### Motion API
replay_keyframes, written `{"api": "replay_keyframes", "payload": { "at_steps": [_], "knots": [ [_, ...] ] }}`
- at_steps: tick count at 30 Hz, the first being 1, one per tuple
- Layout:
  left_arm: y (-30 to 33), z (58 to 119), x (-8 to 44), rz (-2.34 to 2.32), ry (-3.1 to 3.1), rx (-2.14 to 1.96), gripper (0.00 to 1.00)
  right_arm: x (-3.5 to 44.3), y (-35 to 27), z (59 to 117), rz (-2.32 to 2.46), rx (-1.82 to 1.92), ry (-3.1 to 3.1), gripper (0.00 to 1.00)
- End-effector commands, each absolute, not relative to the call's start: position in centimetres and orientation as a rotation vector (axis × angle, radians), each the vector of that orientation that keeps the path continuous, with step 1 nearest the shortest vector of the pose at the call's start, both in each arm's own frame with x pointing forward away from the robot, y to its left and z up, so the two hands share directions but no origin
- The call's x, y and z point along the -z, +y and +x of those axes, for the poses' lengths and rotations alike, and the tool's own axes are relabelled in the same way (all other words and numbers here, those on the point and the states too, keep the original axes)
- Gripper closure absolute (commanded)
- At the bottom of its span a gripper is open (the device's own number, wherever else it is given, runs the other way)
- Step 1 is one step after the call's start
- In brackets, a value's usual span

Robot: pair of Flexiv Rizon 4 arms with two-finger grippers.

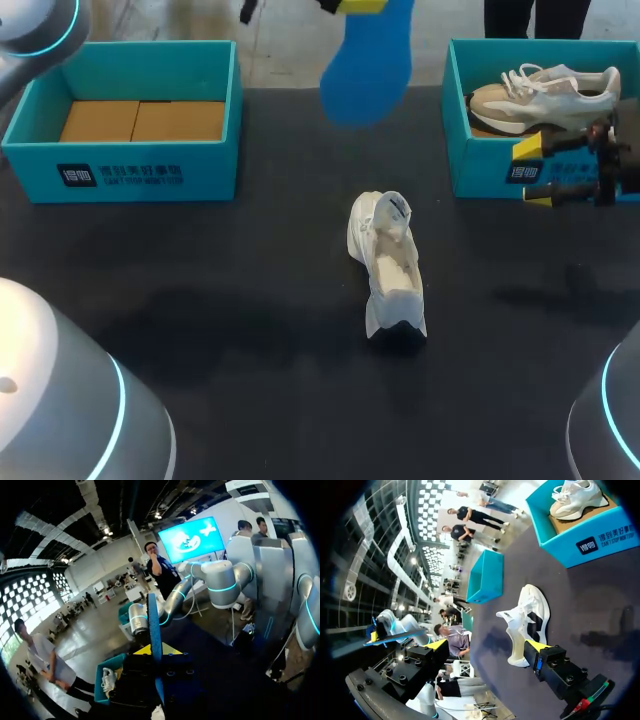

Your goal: Take the shoe out of the shoebox, open the shoe tongue, remove and reinsert the insole, then place the shoe into the shoebox

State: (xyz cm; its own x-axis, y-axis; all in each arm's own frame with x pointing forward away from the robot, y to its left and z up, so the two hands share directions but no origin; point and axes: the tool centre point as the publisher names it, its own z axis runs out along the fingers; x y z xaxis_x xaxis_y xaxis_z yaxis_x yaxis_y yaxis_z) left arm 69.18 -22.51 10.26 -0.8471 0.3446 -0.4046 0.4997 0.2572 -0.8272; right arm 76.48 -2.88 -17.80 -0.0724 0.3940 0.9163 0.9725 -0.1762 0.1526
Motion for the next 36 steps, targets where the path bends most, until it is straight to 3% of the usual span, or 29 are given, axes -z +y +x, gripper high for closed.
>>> {"api": "replay_keyframes", "payload": {
  "at_steps": [1,20,36],
  "knots": [
    [-22.3,69.1,-9.7,0.986,2.201,1.461,1.00,17.8,-2.8,76.5,-1.607,1.237,-1.489,0.00],
    [-22.3,69.6,-9.4,1.015,2.154,1.452,1.00,17.8,-2.8,76.5,-1.607,1.237,-1.489,0.00],
    [-23.1,67.5,-1.4,1.368,1.588,0.937,1.00,17.8,-2.8,76.5,-1.607,1.237,-1.489,0.00]
  ]
}}
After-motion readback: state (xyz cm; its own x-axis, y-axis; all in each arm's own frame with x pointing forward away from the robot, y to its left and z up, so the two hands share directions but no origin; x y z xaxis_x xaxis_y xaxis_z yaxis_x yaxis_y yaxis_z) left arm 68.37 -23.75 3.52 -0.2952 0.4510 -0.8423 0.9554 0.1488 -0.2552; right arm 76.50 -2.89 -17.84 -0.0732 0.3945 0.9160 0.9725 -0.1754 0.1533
